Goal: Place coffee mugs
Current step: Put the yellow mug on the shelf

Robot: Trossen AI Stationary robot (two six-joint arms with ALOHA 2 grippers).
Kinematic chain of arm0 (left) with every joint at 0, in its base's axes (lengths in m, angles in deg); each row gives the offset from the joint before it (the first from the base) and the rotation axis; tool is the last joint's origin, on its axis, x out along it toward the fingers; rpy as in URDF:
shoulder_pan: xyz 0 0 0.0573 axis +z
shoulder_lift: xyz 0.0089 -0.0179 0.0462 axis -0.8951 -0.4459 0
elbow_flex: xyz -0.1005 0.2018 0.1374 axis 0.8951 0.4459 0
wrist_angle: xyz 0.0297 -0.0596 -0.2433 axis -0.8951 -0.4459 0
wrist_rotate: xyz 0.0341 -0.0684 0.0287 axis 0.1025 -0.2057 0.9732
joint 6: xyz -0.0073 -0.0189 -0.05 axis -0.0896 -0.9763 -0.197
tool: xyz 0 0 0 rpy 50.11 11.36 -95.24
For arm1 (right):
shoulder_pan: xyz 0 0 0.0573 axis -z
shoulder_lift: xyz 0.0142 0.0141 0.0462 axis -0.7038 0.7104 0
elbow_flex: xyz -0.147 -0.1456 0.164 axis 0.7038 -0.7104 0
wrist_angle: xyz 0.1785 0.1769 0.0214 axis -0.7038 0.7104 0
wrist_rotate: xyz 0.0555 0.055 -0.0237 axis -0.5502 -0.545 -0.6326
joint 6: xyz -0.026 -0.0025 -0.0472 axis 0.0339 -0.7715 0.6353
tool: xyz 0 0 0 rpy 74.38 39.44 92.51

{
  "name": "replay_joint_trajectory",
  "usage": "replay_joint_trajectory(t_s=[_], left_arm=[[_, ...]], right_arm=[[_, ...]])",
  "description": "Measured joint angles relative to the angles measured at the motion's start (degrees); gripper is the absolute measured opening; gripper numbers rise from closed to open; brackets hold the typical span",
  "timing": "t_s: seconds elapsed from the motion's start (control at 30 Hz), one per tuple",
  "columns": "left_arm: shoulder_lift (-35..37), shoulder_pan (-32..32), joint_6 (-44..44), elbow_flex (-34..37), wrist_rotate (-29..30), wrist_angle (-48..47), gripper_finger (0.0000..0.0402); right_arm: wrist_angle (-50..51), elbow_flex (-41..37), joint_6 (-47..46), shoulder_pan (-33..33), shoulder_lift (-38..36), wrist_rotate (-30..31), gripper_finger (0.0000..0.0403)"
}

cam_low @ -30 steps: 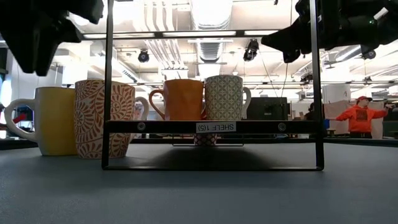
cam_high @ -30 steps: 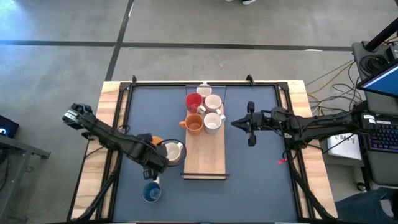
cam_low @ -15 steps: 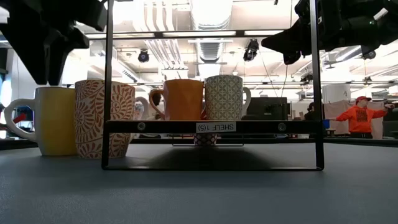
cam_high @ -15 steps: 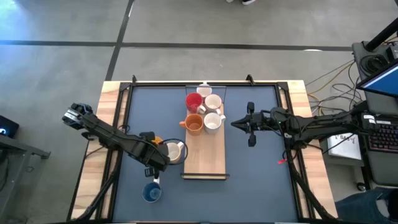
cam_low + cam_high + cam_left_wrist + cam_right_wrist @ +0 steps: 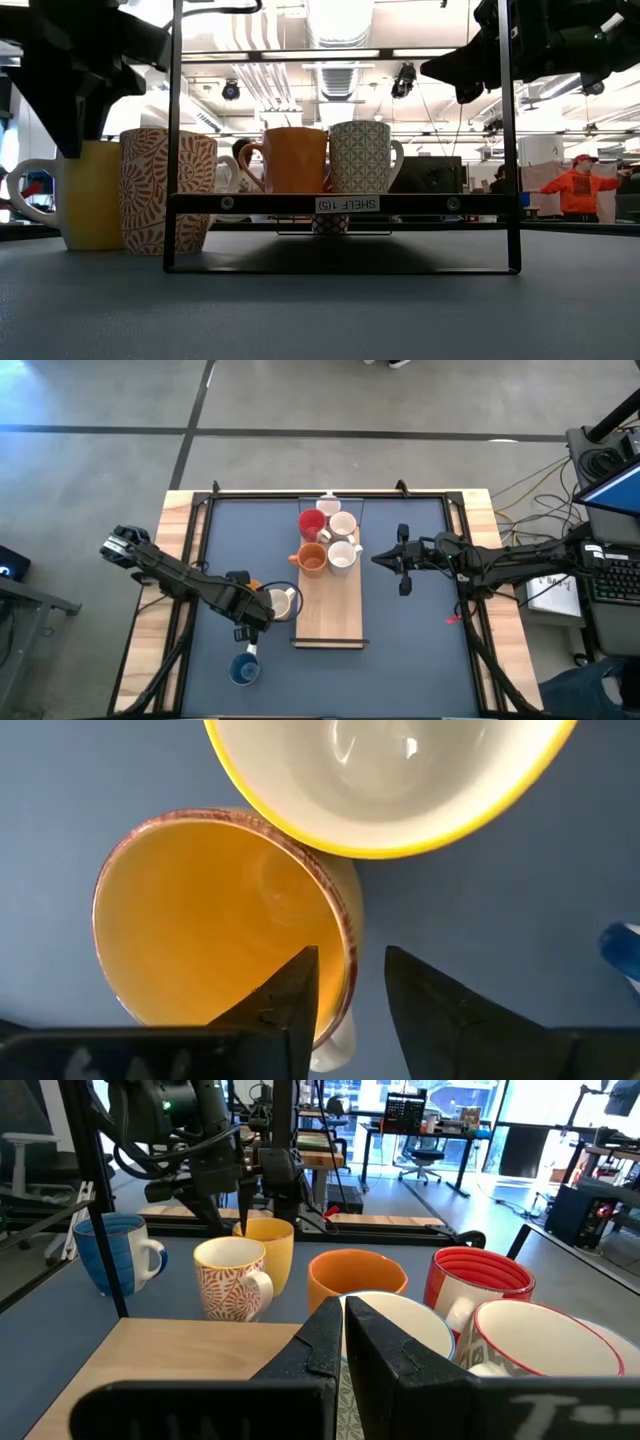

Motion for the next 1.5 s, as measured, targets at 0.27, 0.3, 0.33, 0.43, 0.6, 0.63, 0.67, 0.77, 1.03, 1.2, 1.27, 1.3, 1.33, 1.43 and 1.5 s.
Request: replay_joint_trajectory(t_s=[0.27, 0.3, 0.33, 0.43, 0.6, 0.63, 0.67, 0.77, 1.03, 1.2, 1.27, 1.3, 1.33, 1.43, 1.5], left_arm=[[0.0, 0.0, 0.8, 0.0, 0.0, 0.1, 0.0071], [0.0, 0.1, 0.9, 0.0, 0.0, 0.1, 0.0068], [0.0, 0.1, 1.0, 0.0, 0.0, 0.1, 0.0066], [0.0, 0.2, 1.0, 0.0, 0.0, 0.2, 0.0058], [0.0, 0.2, 1.1, 0.0, 0.0, 0.1, 0.0037], [0.0, 0.2, 1.1, 0.0, 0.0, 0.1, 0.0030], [0.0, 0.2, 1.1, 0.0, 0.0, 0.2, 0.0022], [0.0, 0.1, 1.1, 0.0, -0.4, 0.0, 0.0006], [0.0, 0.1, 1.1, -3.0, 0.5, -4.5, 0.0002], [0.0, 0.1, 0.8, -8.1, 2.1, -11.0, 0.0002], [0.0, 0.1, 0.6, -10.7, 3.3, -13.8, 0.0001], [0.0, 0.1, 0.6, -12.0, 4.3, -15.3, 0.0001], [0.0, 0.1, 0.6, -13.4, 5.3, -16.8, 0.0001], [0.0, 0.2, 0.5, -17.7, 9.5, -19.5, 0.0001], [0.1, 0.2, 0.9, -20.7, 12.8, -19.4, 0.0001]], right_arm=[[0.0, 0.0, 0.0, 0.0, 0.0, 0.0, 0.0009], [0.0, 0.0, 0.0, 0.0, 0.0, 0.0, 0.0009], [0.0, 0.0, 0.0, 0.0, 0.0, 0.0, 0.0009], [0.0, 0.0, 0.0, 0.0, 0.0, 0.0, 0.0009], [0.0, 0.0, 0.0, 0.0, 0.0, 0.0, 0.0009], [0.0, 0.0, 0.0, 0.0, 0.0, 0.0, 0.0009], [0.0, 0.0, 0.0, 0.0, 0.0, 0.0, 0.0009], [0.0, 0.0, 0.0, 0.0, 0.0, 0.0, 0.0009], [0.0, 0.0, -0.1, 0.0, 0.0, 0.0, 0.0009], [0.0, 0.0, -0.1, 0.0, 0.0, 0.0, 0.0009], [0.0, 0.0, -0.1, 0.0, 0.0, 0.0, 0.0009], [0.0, 0.0, -0.1, 0.0, 0.0, 0.0, 0.0009], [0.0, 0.0, -0.1, 0.0, 0.0, 0.0, 0.0009], [0.0, 0.0, -0.1, 0.0, 0.0, 0.0, 0.0009], [0.0, 0.0, -0.1, 0.0, 0.0, 0.0, 0.0009]])
